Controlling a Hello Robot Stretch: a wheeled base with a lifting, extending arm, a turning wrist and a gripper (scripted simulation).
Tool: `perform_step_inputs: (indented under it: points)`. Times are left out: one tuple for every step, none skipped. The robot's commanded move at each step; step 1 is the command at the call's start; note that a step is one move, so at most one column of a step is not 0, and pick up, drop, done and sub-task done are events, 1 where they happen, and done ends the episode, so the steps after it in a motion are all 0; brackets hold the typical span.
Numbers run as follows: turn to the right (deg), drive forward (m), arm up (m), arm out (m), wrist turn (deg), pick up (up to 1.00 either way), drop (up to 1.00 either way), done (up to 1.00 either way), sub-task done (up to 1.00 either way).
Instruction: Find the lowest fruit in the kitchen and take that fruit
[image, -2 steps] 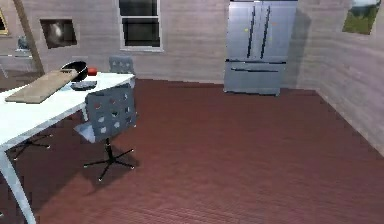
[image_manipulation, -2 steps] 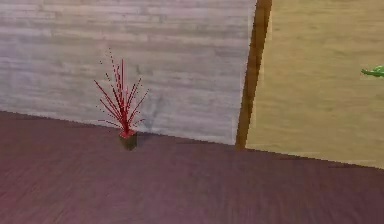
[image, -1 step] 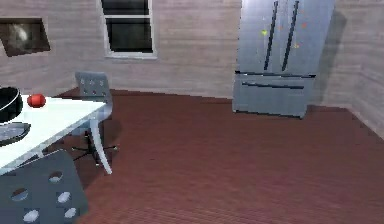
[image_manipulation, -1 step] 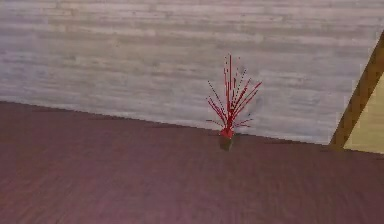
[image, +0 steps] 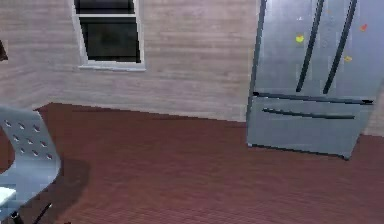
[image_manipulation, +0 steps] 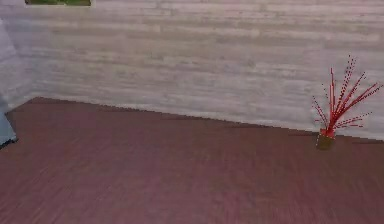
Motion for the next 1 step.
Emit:
perform_step_inputs:
  points:
    - [45.0,0.0,0.0,0.0,0.0,0.0,0.0,0.0,0.0]
